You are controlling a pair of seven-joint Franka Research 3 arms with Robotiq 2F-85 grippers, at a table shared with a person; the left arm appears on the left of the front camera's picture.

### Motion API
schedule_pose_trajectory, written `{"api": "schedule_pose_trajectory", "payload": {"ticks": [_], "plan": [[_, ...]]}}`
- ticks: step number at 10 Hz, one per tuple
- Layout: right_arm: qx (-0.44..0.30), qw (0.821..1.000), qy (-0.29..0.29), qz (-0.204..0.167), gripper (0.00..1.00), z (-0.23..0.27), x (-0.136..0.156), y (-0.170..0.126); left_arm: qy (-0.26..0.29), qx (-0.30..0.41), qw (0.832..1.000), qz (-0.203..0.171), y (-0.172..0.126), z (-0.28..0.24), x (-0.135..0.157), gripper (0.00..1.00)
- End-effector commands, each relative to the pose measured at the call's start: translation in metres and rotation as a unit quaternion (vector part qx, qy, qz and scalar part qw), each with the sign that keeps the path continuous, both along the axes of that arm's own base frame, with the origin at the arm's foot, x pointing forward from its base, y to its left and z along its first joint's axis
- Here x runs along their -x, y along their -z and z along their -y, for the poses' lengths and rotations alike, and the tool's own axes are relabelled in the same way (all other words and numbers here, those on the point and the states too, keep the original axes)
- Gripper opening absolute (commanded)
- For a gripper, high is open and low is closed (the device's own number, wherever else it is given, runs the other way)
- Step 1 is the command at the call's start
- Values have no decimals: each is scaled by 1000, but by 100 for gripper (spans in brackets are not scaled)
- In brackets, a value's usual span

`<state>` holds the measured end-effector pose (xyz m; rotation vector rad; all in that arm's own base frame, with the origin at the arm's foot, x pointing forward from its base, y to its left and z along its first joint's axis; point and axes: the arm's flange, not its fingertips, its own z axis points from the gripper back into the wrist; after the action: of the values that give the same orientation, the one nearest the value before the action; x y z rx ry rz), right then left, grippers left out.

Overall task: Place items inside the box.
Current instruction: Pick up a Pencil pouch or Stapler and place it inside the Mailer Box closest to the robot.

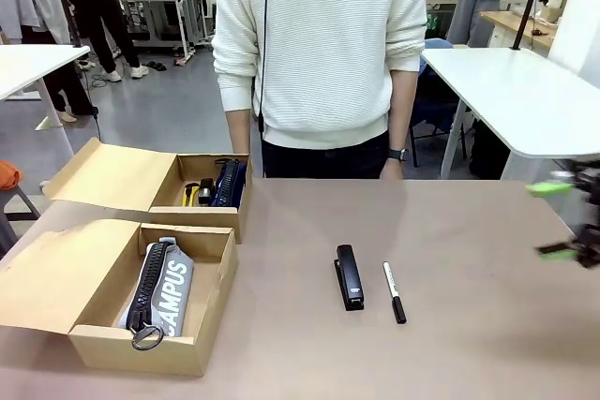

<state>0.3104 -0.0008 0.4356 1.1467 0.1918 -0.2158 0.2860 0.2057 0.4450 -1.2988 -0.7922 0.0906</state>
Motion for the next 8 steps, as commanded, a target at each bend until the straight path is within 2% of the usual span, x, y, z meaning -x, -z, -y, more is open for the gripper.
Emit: {"api": "schedule_pose_trajectory", "payload": {"ticks": [1,2,3,4,5,6,8], "plan": [[234,970,-31,51,100,-112,-9,-10,-3,5,1000,15,-2,2,1,100],[292,953,-25,75,100,-139,-10,-3,-3,5,1000,15,-2,2,1,100],[301,947,-43,105,100,-158,-6,-2,-3,5,1000,15,-2,2,1,100],[319,940,-16,120,100,-164,-1,-7,-3,5,1000,15,-2,2,1,100],[231,967,-56,88,100,-160,5,-13,-3,5,1000,15,-2,2,1,100],[227,971,-2,70,100,-126,7,-19,-3,5,1000,15,-2,2,1,100],[155,977,121,83,100,-13,35,-33,-3,5,1000,15,-2,2,1,100]]}}
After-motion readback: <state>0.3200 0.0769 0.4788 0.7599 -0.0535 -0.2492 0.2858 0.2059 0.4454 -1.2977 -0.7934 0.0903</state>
